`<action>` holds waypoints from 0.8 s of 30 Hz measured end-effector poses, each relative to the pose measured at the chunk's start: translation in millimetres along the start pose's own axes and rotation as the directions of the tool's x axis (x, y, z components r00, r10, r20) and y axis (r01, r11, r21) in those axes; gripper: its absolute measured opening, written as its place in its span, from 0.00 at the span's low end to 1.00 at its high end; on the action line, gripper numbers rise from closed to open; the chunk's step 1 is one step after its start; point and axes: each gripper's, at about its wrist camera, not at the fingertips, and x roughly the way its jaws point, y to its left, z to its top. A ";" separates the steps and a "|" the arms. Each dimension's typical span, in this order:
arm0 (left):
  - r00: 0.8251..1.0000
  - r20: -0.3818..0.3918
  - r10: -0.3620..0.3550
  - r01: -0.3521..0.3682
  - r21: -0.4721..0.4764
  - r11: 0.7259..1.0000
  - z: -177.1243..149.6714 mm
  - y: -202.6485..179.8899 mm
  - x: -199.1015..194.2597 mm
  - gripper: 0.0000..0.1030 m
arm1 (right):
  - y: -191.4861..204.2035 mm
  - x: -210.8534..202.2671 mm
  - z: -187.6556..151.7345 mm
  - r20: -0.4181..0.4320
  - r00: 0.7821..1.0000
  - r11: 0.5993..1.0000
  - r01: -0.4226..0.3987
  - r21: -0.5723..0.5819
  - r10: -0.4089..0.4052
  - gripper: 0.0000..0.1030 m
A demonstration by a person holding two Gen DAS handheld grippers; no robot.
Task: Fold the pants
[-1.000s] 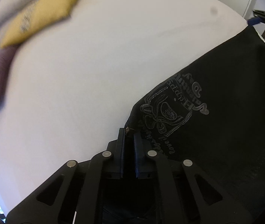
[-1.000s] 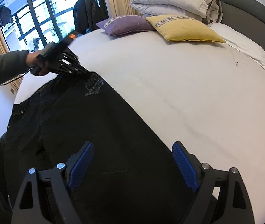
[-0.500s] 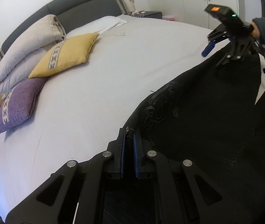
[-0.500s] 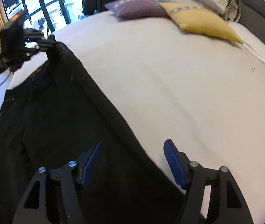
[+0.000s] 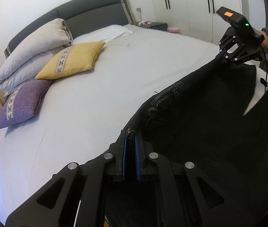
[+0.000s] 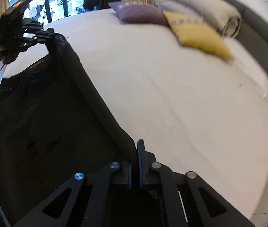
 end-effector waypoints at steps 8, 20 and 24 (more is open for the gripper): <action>1.000 0.007 -0.018 0.018 -0.046 0.999 -65.6 -47.2 -89.8 0.06 | 121.4 -64.3 -29.3 0.053 0.980 0.974 0.196 -0.110 -0.191 0.03; 0.994 -0.104 -0.018 0.003 -0.138 0.990 -208.1 -145.0 -132.0 0.06 | 270.4 -34.3 -90.9 -0.067 0.946 0.937 0.300 -0.176 -0.316 0.03; 0.997 -0.077 -0.008 -0.004 -0.155 0.988 -213.4 -150.5 -144.9 0.06 | 285.6 -35.2 -92.4 -0.075 0.935 0.925 0.328 -0.193 -0.347 0.03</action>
